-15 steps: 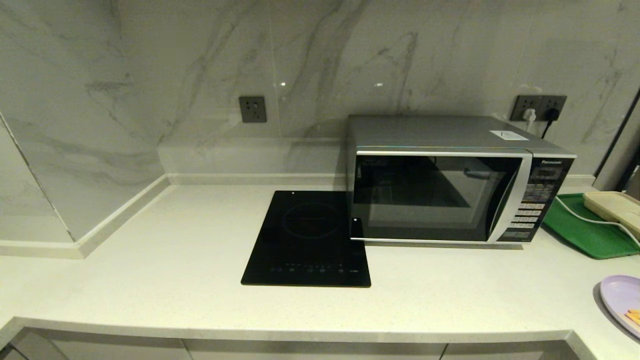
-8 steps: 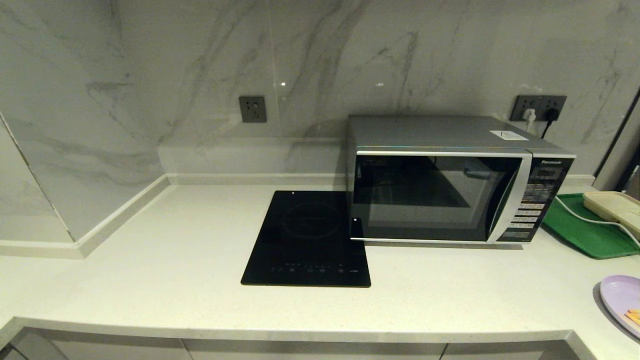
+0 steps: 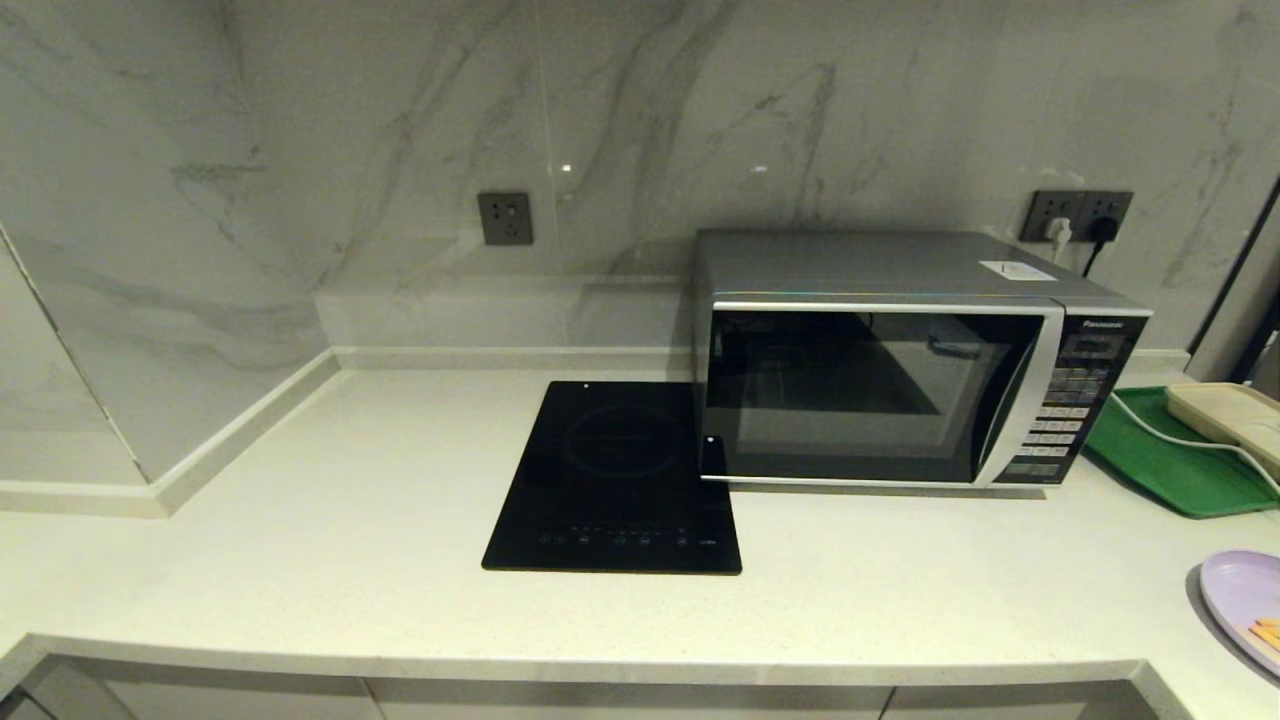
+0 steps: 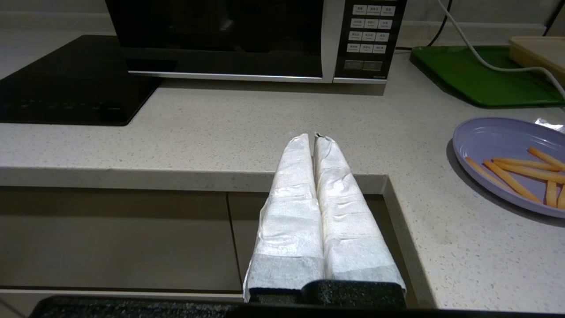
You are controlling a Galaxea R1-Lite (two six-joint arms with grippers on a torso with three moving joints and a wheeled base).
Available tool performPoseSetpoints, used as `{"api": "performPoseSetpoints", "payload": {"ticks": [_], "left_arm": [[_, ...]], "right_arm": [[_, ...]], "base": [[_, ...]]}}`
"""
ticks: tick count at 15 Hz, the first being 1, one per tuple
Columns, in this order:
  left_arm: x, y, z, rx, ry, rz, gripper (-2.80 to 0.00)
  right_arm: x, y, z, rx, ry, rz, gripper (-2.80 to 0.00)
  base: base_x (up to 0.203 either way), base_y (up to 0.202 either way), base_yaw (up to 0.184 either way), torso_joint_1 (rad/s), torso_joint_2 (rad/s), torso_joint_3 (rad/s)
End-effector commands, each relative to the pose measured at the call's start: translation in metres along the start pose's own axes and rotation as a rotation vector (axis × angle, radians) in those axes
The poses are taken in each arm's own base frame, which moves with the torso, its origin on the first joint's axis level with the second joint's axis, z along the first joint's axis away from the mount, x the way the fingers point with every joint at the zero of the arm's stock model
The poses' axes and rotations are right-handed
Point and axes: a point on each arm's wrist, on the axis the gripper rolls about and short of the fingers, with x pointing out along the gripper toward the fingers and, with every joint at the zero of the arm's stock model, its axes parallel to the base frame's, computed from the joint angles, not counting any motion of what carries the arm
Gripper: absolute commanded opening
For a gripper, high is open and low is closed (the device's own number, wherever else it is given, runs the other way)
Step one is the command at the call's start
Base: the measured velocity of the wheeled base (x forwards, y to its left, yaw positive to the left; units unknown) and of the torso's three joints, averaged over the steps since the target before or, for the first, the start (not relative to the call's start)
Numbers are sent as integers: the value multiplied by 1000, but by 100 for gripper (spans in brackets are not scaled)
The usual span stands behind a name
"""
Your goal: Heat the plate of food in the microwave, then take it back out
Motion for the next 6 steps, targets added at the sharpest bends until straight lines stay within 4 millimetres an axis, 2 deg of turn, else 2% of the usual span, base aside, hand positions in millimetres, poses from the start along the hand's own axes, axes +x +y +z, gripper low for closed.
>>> {"api": "performPoseSetpoints", "payload": {"ticks": [1, 6], "left_arm": [[0, 0, 0, -1, -1, 1, -280], [0, 0, 0, -1, 0, 1, -280]], "right_arm": [[0, 0, 0, 0, 0, -1, -280], [0, 0, 0, 9, -1, -4, -280]], "base": [[0, 0, 0, 0, 0, 0], [0, 0, 0, 0, 0, 0]]}}
